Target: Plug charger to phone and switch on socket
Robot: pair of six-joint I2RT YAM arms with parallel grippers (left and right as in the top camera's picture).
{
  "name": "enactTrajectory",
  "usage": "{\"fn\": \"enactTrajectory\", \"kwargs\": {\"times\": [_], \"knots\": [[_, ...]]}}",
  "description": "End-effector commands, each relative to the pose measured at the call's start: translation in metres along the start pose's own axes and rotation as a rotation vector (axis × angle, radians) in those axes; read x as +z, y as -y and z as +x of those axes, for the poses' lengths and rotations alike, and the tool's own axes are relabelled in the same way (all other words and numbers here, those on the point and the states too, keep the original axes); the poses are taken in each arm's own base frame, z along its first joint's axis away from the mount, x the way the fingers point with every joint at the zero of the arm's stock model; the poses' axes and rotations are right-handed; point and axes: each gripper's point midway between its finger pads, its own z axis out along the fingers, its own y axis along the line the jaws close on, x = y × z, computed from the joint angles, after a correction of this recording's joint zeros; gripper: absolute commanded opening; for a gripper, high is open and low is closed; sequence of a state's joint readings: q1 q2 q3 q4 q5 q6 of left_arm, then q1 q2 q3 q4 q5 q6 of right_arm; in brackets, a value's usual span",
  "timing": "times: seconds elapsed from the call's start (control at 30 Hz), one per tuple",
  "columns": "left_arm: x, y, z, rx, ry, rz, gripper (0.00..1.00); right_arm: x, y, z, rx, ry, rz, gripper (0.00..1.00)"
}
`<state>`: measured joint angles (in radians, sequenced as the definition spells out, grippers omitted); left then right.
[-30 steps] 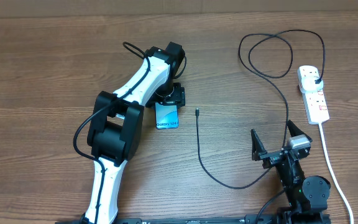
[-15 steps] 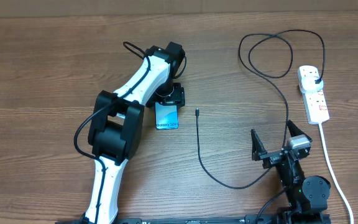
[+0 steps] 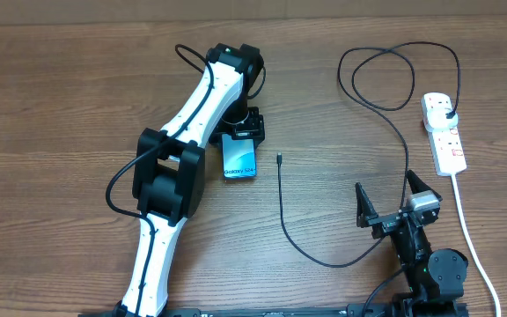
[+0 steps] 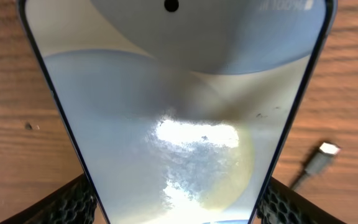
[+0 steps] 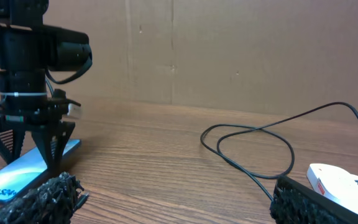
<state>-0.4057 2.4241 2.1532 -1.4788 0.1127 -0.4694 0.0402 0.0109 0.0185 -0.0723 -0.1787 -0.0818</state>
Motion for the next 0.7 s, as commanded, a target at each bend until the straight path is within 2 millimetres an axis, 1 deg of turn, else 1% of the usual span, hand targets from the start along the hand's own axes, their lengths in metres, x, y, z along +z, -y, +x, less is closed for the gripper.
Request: {"fn": "enactTrajectory", "kwargs": {"times": [0.0,0.1,0.13,0.2,0.33,0.4,0.53,0.67], "knots": [[-0.014,0.015,0.011,-0.001,-0.045,0.096,0.76,0.000,0.000,0.002,-0.002,0.001,0.001,1.00],[-0.017,0.025,0.026,0.022,-0.114,0.163,0.76,0.000,0.000,0.002,-0.002,0.001,0.001,1.00],[-0.020,0.033,0.036,0.042,-0.164,0.217,0.76,0.000,0.000,0.002,-0.002,0.001,0.001,1.00],[-0.025,0.042,0.049,0.051,-0.226,0.285,0.75,0.000,0.000,0.002,-0.002,0.001,0.001,1.00],[-0.042,0.063,0.074,0.080,-0.351,0.452,0.75,0.000,0.000,0.002,-0.002,0.001,0.001,1.00],[-0.053,0.078,0.080,0.128,-0.377,0.575,0.69,0.000,0.000,0.002,-0.002,0.001,0.001,1.00],[-0.074,0.100,0.086,0.122,-0.429,0.748,0.70,0.000,0.000,0.002,-0.002,0.001,0.001,1.00],[-0.097,0.113,0.087,0.096,-0.474,0.906,0.70,0.000,0.000,0.002,-0.002,0.001,0.001,1.00]]}}
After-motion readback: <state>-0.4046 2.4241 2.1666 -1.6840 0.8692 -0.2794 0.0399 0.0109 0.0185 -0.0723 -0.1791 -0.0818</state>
